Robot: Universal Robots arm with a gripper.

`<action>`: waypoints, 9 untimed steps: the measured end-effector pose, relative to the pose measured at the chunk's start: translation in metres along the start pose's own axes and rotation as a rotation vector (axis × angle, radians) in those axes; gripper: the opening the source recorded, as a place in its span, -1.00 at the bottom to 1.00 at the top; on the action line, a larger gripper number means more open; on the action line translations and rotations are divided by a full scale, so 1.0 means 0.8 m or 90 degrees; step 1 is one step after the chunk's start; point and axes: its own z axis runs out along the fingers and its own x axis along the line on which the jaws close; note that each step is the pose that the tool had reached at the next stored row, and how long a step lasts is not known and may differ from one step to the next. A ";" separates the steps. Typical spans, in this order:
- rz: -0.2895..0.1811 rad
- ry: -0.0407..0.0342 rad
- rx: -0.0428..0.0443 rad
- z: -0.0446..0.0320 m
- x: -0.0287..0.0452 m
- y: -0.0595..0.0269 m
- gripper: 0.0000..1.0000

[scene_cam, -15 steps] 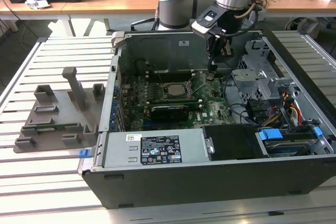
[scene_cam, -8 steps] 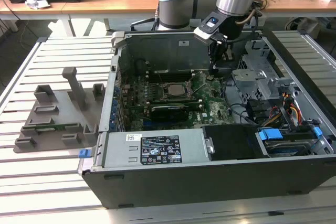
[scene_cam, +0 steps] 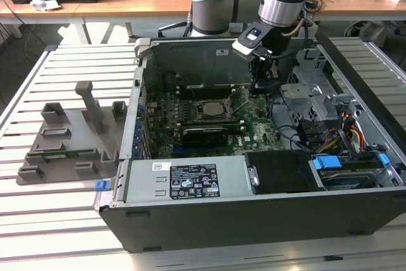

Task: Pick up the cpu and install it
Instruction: 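Close the cpu cover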

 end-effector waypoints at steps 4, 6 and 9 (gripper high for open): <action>-0.001 -0.0001 0.0000 0.0011 0.0013 -0.009 -0.79; -0.001 -0.0001 0.0000 0.0015 0.0020 -0.014 -0.79; -0.001 -0.0001 0.0000 0.0019 0.0026 -0.018 -0.79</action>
